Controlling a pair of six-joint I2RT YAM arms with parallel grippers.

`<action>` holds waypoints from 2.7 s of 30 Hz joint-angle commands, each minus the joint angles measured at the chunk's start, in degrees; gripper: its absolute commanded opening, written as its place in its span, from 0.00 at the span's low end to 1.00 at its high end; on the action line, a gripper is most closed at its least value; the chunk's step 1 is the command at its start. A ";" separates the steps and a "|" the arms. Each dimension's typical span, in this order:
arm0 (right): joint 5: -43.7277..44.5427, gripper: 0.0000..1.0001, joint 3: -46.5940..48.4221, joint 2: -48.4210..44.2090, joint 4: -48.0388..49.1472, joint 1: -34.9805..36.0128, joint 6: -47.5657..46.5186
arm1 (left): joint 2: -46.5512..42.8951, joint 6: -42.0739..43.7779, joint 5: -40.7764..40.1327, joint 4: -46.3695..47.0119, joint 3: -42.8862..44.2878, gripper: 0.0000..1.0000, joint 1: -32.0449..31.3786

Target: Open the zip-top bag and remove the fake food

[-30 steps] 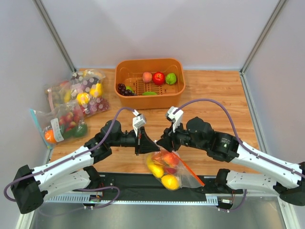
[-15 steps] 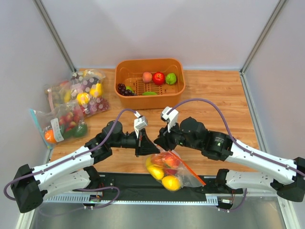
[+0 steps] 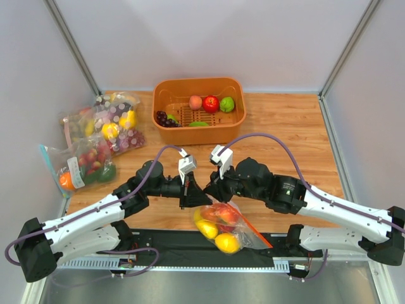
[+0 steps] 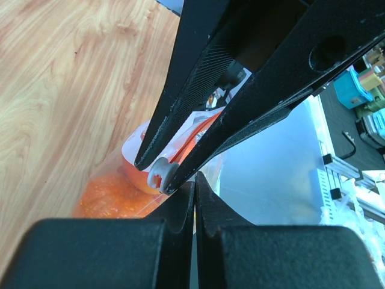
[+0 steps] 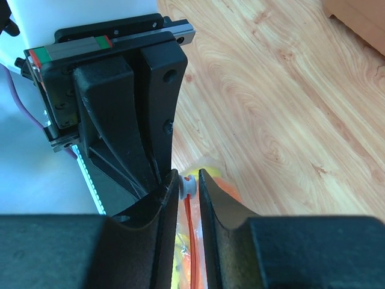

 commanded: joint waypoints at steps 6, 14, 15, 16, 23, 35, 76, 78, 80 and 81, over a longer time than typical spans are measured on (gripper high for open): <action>-4.31 0.24 0.38 0.28 0.29 0.78 1.93 | -0.81 1.42 -1.28 0.99 2.49 0.00 -0.28; -8.00 0.05 0.20 1.07 0.82 0.78 2.81 | -2.04 1.85 -2.42 -0.15 2.40 0.00 -0.28; -8.26 0.00 0.20 0.98 0.82 0.78 2.89 | -2.22 1.86 -2.51 -0.42 2.49 0.00 -0.28; -8.53 0.00 0.20 0.89 0.73 0.78 2.98 | -2.48 1.86 -2.68 -0.51 2.49 0.00 -0.28; -2.21 0.00 -0.15 -2.09 -2.60 0.78 3.51 | -4.33 2.91 -6.02 -4.36 2.75 0.12 -0.28; 4.30 0.00 -0.15 -8.42 -5.34 0.78 4.13 | -7.06 2.74 -7.17 -3.42 1.17 0.48 -0.28; 9.40 0.00 -3.93 -15.98 -3.23 0.78 10.19 | 11.23 -7.02 -3.30 25.86 2.22 0.42 -5.20; 9.14 0.00 -4.02 -16.07 -3.23 0.78 10.28 | 11.75 -7.20 -3.21 26.39 2.31 0.30 -5.20; 9.14 0.00 -4.10 -16.24 -3.49 0.78 10.28 | 12.46 -7.28 -2.95 26.82 2.49 0.21 -5.29; 9.22 0.00 -4.19 -16.42 -3.66 0.70 10.28 | 12.55 -7.29 -2.78 27.00 2.49 0.13 -5.47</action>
